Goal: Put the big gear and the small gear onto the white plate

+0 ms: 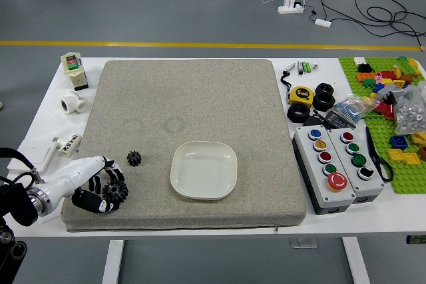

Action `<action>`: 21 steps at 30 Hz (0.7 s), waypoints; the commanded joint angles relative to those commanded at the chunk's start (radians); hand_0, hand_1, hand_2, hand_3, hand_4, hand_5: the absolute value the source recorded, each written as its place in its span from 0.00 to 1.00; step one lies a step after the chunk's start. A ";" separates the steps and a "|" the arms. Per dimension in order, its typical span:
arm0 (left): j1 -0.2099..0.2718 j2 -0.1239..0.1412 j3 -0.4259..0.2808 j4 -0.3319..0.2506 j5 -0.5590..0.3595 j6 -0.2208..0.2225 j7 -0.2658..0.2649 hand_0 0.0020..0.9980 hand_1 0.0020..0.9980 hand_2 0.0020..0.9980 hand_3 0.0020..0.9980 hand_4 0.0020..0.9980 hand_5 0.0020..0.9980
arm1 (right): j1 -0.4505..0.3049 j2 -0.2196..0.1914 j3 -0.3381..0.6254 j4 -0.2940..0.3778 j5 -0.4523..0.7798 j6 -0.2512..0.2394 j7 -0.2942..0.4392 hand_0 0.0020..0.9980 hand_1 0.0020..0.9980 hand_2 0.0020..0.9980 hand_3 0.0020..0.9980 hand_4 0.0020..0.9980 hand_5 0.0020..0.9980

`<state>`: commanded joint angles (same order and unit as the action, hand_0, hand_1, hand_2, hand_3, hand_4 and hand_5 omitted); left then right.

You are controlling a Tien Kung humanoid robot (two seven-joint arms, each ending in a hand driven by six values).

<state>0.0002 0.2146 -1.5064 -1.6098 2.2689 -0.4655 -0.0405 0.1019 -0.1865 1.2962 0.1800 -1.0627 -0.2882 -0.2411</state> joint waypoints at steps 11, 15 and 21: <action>-0.103 -0.022 0.078 -0.033 0.000 0.036 -0.006 0.28 0.28 0.35 0.43 0.22 0.00 | 0.005 0.001 -0.004 0.000 0.011 -0.002 0.001 0.60 0.61 0.70 0.56 0.76 0.72; -0.168 -0.029 0.153 -0.010 0.000 0.075 -0.006 0.28 0.28 0.35 0.43 0.22 0.00 | 0.008 0.000 -0.007 0.000 0.015 -0.002 0.000 0.60 0.61 0.70 0.56 0.76 0.72; -0.281 -0.054 0.305 0.083 0.000 0.163 -0.010 0.28 0.28 0.35 0.43 0.24 0.00 | 0.013 -0.001 -0.016 0.000 0.021 -0.003 0.001 0.60 0.61 0.70 0.56 0.76 0.72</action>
<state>-0.2808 0.1603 -1.2017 -1.5272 2.2689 -0.3023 -0.0502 0.1147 -0.1879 1.2805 0.1800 -1.0420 -0.2907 -0.2405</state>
